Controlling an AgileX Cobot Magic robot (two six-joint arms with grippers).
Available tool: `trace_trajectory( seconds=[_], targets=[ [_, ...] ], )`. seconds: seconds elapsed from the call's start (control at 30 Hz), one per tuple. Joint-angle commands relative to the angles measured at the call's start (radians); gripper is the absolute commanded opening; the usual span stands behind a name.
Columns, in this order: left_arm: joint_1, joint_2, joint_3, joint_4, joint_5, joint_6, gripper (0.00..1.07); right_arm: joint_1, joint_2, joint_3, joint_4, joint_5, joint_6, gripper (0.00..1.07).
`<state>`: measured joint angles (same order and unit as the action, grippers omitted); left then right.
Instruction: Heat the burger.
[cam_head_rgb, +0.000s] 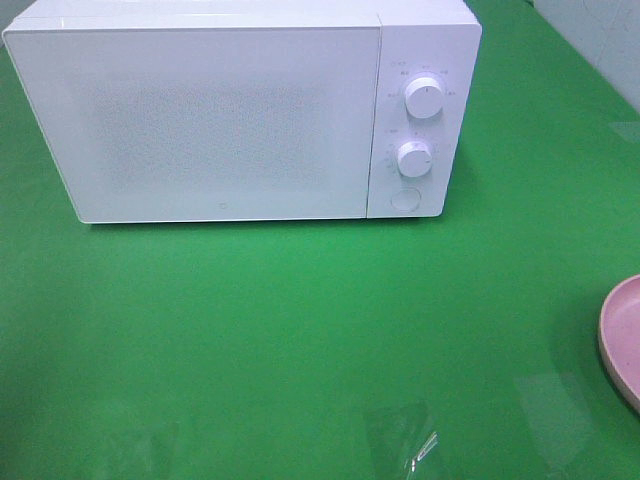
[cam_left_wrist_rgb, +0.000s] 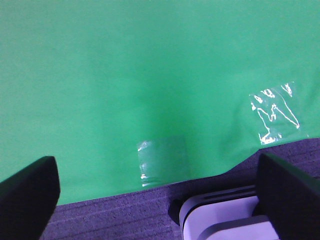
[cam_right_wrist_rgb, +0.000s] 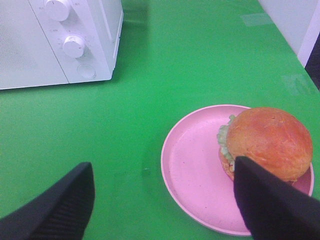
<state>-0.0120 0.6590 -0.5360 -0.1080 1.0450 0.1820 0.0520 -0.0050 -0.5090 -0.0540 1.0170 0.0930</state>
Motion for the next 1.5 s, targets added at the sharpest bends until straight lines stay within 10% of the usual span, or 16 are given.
trace_trajectory(
  seconds=[0.03, 0.9, 1.5],
  targets=[
    [0.006, -0.112, 0.036, 0.013, -0.003, 0.002, 0.98, -0.006, -0.024, 0.001, -0.001, -0.014, -0.011, 0.76],
    [0.101, -0.678, 0.036, -0.025, -0.009, -0.022, 0.98, -0.006, -0.024, 0.001, -0.001, -0.014, -0.011, 0.75],
    [0.104, -0.688, 0.037, -0.031, -0.008, -0.02, 0.98, -0.006, -0.024, 0.001, -0.001, -0.014, -0.011, 0.75]
  ],
)
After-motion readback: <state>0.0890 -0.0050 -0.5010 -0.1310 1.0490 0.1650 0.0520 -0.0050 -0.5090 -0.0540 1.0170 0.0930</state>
